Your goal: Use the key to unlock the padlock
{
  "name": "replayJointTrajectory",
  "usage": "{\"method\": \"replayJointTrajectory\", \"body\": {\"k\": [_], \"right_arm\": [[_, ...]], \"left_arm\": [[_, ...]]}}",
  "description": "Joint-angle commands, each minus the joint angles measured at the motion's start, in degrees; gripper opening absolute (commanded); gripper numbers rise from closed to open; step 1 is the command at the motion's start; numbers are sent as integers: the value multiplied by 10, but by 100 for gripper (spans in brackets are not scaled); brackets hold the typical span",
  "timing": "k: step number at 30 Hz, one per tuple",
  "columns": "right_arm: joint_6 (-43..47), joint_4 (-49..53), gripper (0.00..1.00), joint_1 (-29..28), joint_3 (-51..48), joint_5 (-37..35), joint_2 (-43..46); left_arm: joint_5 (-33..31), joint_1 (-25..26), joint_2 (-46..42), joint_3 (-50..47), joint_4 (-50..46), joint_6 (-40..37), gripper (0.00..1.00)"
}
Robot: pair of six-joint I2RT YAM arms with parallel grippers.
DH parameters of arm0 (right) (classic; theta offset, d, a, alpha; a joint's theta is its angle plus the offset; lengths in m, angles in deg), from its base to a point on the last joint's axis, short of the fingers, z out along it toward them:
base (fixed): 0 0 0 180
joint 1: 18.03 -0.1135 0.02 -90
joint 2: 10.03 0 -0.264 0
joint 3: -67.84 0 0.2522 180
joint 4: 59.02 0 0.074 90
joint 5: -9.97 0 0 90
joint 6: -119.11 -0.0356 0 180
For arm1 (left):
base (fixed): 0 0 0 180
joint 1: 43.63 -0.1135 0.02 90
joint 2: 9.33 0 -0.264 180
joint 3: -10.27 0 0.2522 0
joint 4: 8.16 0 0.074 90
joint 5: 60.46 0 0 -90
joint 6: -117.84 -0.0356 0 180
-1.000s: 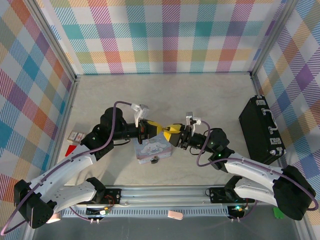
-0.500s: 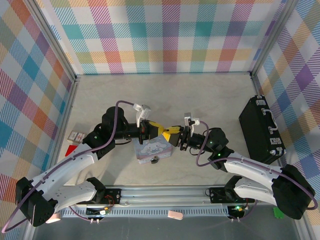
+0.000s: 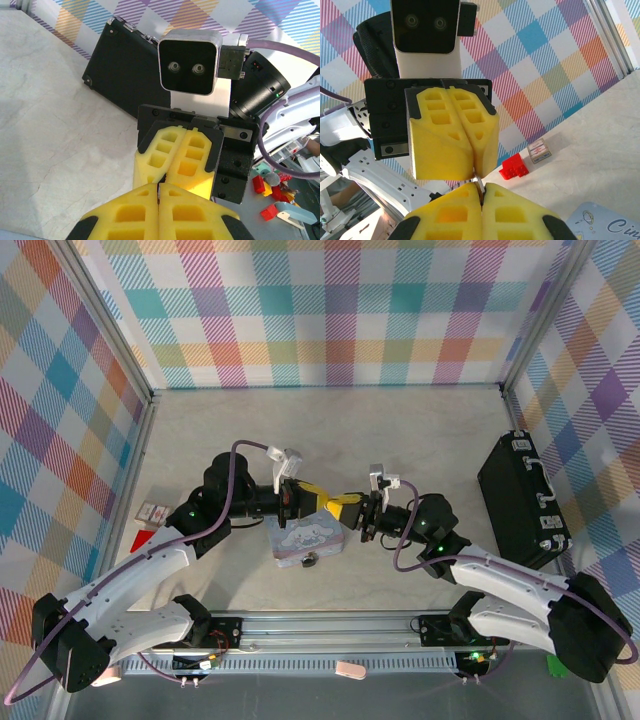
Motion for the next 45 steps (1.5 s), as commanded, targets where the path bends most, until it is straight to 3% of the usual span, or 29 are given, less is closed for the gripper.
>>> {"method": "replayJointTrajectory", "body": {"k": [1,5,8,11,14,17,19,21,26,30,32,36,45], "right_arm": [[12,14,0,-1,29,-4,16],[13,44,0,0,30,-26,24],[14,80,0,0,34,-52,29],[9,239,0,1,53,-149,35],[-2,345,0,6,40,-214,49],[-16,392,0,6,23,-234,79],[-37,423,0,6,16,-244,91],[-57,446,0,5,4,-249,95],[-81,479,0,4,-24,-262,100],[-75,499,0,3,-15,-265,110],[-74,501,0,3,-14,-269,112],[-80,479,0,3,-20,-272,102],[-88,469,0,3,-29,-269,106]], "left_arm": [[-1,-3,2,16,6,-3,1],[-35,-4,-12,9,5,-5,20],[-98,-4,-34,-4,7,-4,30],[-195,-13,-55,-31,14,29,47],[-287,-25,-67,-28,-78,50,57],[-405,-26,-65,-7,-245,90,69],[-462,-27,-44,18,-372,143,69],[-452,-13,-22,30,-445,166,66],[-522,111,9,44,-573,220,67],[-557,200,42,55,-657,310,66],[-567,251,52,51,-657,348,66],[-557,307,80,22,-559,373,67],[-577,320,198,6,-399,369,62]]}}
